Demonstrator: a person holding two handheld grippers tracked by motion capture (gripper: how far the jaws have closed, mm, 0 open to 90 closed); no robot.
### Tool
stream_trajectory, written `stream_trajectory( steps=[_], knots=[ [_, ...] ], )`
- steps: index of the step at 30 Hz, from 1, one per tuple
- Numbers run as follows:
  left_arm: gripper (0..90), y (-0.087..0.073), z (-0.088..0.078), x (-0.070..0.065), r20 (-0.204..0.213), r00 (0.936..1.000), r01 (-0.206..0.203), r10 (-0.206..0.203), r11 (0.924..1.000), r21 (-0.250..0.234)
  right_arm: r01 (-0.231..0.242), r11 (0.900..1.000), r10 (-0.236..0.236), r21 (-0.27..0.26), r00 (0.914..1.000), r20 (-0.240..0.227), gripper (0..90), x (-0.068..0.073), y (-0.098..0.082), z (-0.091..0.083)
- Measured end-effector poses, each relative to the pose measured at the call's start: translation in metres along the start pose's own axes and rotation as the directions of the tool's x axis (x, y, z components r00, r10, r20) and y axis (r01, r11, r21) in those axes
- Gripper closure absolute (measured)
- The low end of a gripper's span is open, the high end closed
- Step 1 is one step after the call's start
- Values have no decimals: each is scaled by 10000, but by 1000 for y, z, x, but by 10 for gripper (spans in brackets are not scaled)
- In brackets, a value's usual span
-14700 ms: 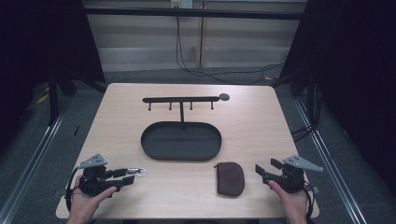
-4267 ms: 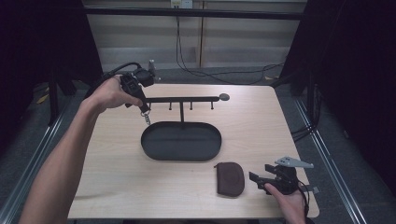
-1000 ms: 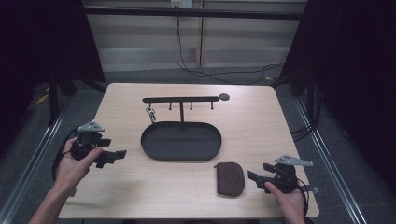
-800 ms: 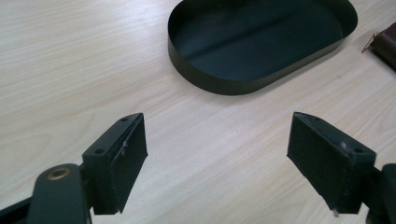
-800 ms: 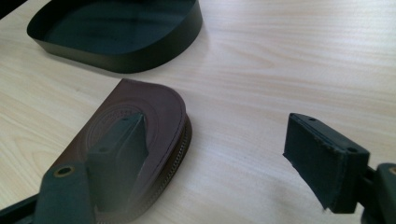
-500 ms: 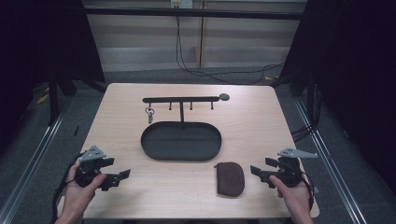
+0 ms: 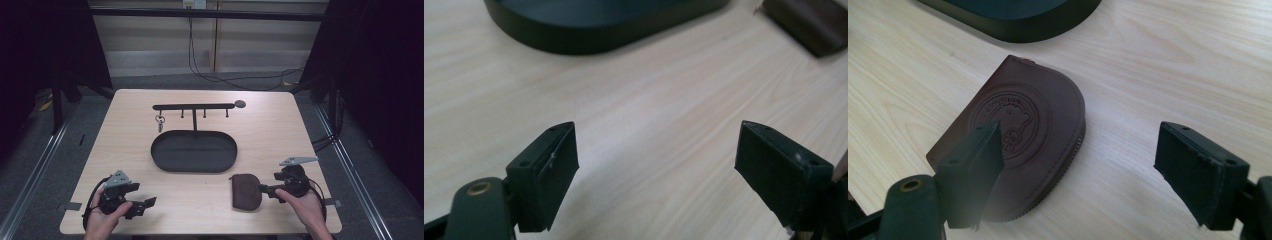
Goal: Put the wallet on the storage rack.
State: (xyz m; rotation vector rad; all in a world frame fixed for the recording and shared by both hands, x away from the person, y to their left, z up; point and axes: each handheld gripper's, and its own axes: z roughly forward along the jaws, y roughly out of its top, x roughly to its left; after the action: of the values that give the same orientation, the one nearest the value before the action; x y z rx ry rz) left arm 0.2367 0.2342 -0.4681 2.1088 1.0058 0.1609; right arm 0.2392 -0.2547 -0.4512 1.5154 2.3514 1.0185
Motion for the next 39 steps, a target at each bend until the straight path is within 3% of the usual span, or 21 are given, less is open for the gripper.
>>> stream_trajectory(
  steps=[4, 8, 9, 11, 15, 19, 25, 26, 27, 28, 29, 38, 39],
  knots=[
    [173, -2, 0, 1, -49, 10000, -33, 33, 10000, -25, -23, 9993, 34, 367, 9996, -295, 175, 2, 7, 4],
    [164, 0, 2, 2, 302, 9995, -86, 89, 9999, -124, 131, 9965, -95, 823, 9990, -439, 171, 7, 18, 7],
    [165, 2, 2, 3, 283, 9994, -199, 202, 9998, -89, 193, 9903, -124, 1379, 9986, -505, 168, 11, 24, 12],
    [165, 3, 2, 5, 330, 9994, -94, 97, 9999, -93, 327, 9832, -252, 1798, 9987, -438, 165, 14, 30, 17],
    [165, 3, 2, 8, 355, 9994, 48, -45, 9999, -104, 642, 9673, -581, 2454, 9978, -320, 167, 17, 39, 29],
    [165, 4, 1, 12, 213, 9995, 225, -222, 9997, -116, 617, 9517, -525, 3009, 9979, -386, 141, 18, 48, 36],
    [165, 4, -1, 13, 307, 9993, 198, -194, 9997, -126, 745, 9294, -703, 3615, 9972, -249, 144, 24, 59, 46],
    [165, 4, -1, 13, 307, 9993, 198, -194, 9997, -126, 745, 9294, -703, 3615, 9972, -249, 144, 24, 59, 46],
    [165, 4, -1, 14, 303, 9993, 225, -222, 9997, -107, 735, 9222, -662, 3797, 9973, -322, 144, 25, 61, 51],
    [165, 4, -1, 14, 303, 9993, 225, -222, 9997, -107, 735, 9222, -662, 3797, 9973, -322, 144, 25, 61, 51],
    [165, 4, -1, 14, 350, 9991, 238, -235, 9997, -79, 791, 9127, -736, 4009, 9969, -291, 145, 25, 62, 55],
    [175, 5, 0, 13, 284, 9993, 242, -243, 9997, 44, 860, 9031, -856, 4208, 9961, -199, 149, 31, 64, 67],
    [175, 5, 0, 13, 288, 9993, 240, -241, 9997, 41, 839, 8979, -830, 4320, 9963, -211, 131, 31, 64, 70]
  ],
)
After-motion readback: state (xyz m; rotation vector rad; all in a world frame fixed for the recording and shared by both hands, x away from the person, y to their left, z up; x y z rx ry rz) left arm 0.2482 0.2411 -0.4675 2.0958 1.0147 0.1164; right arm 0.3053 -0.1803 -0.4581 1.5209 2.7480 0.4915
